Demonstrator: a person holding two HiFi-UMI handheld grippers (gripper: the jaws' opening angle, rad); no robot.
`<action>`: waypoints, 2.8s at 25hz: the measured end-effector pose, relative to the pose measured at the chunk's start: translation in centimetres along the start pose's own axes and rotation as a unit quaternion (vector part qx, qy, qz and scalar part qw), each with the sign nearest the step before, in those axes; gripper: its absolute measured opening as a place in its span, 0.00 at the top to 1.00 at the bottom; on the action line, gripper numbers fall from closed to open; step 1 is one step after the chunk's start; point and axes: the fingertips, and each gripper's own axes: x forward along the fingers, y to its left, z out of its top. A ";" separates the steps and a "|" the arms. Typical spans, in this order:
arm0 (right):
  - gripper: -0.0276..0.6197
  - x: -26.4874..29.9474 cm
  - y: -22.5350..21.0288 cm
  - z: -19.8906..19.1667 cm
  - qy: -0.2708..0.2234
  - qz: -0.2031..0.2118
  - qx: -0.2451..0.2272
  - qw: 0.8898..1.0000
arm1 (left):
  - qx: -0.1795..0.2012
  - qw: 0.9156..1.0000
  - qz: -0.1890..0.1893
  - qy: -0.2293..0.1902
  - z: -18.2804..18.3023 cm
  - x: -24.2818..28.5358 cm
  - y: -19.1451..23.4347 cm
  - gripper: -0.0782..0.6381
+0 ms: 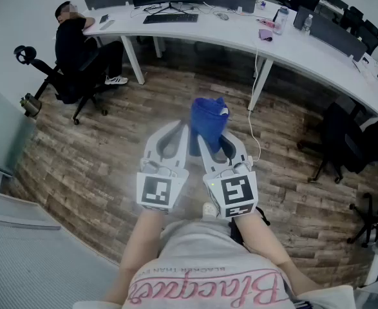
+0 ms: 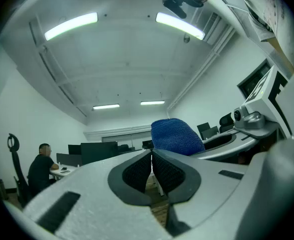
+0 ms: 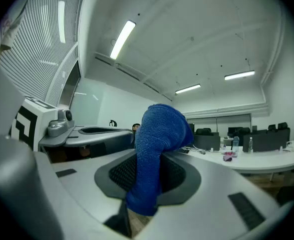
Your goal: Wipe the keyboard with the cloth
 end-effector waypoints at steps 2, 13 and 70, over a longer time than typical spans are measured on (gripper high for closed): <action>0.81 0.0 -0.4 0.3 -0.001 0.000 -0.001 1.000 | 0.004 1.000 -0.001 -0.004 0.4 0.4 0.0 0.88; 0.82 2.1 -3.5 0.1 -0.007 0.028 0.003 1.000 | 0.000 1.000 0.016 -0.002 -0.6 4.3 0.4 0.88; 0.81 38.2 -12.3 -2.0 0.041 -0.002 0.005 0.999 | -0.034 0.999 -0.006 0.018 -11.5 28.8 27.3 0.88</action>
